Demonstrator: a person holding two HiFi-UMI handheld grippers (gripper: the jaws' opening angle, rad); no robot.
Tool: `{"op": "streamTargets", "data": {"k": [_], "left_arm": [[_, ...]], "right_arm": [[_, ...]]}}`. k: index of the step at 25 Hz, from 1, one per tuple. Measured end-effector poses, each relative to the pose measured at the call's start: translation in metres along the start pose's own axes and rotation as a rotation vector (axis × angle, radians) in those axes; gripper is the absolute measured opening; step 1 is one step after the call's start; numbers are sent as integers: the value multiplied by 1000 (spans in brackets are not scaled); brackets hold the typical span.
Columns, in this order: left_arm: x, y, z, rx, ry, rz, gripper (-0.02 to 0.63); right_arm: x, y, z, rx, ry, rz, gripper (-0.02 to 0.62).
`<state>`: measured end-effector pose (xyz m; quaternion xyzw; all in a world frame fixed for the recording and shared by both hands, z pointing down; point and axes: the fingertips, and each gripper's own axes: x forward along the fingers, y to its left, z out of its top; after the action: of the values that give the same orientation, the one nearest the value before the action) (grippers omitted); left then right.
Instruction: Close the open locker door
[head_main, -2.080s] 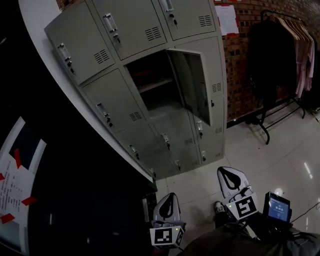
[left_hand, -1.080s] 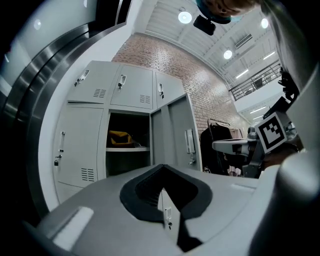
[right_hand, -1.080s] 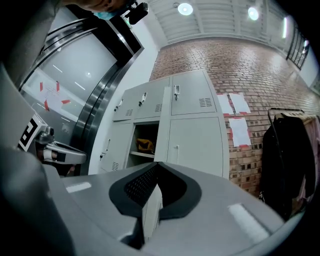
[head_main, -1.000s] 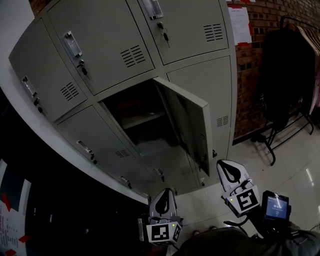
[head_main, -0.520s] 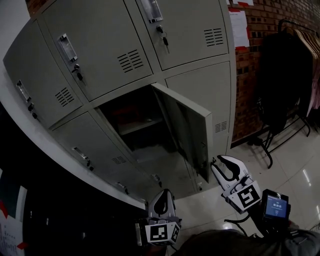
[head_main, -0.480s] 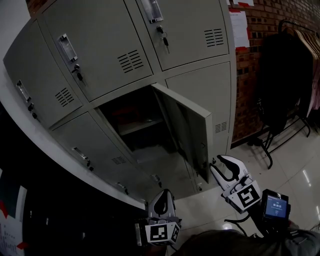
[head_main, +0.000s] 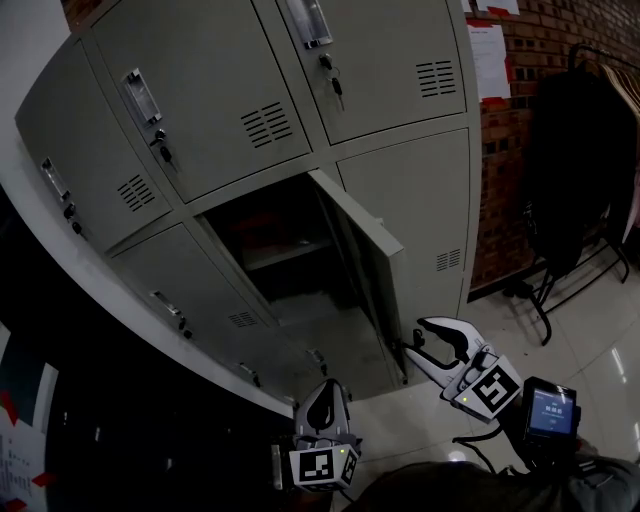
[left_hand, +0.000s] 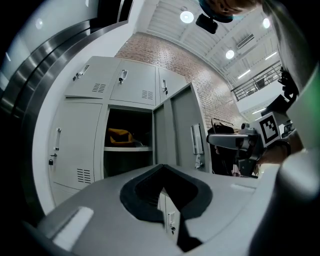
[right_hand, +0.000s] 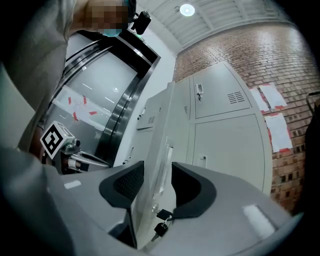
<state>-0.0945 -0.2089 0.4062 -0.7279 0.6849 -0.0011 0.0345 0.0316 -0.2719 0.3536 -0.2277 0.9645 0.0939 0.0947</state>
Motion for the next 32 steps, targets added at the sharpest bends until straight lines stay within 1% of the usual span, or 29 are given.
{"op": "streamTargets", "data": {"k": [4, 8, 17, 18, 20, 21, 22, 24, 32], "left_arm": [[-5, 4, -2, 4, 12, 28, -3], [-12, 8, -3, 10, 23, 56, -3], [-30, 26, -8, 24, 51, 129, -3], [-32, 29, -8, 24, 52, 138, -3], [-36, 34, -7, 25, 54, 152, -3], [-37, 36, -7, 25, 55, 159, -3], [-39, 39, -8, 25, 57, 165, -3], [-42, 44, -9, 26, 56, 177, -3], [-49, 62, -7, 26, 47, 228, -3]], "right_arm": [[9, 14, 1, 13, -32, 90, 160], [18, 29, 1, 19, -42, 168, 127], [43, 53, -2, 43, -75, 266, 130], [46, 54, -4, 56, -71, 266, 133], [53, 54, -8, 104, -59, 279, 192], [57, 56, -9, 126, -54, 300, 199], [59, 60, -10, 137, -51, 326, 192], [65, 68, -11, 134, -51, 363, 140], [81, 81, -12, 114, -51, 369, 138]]}}
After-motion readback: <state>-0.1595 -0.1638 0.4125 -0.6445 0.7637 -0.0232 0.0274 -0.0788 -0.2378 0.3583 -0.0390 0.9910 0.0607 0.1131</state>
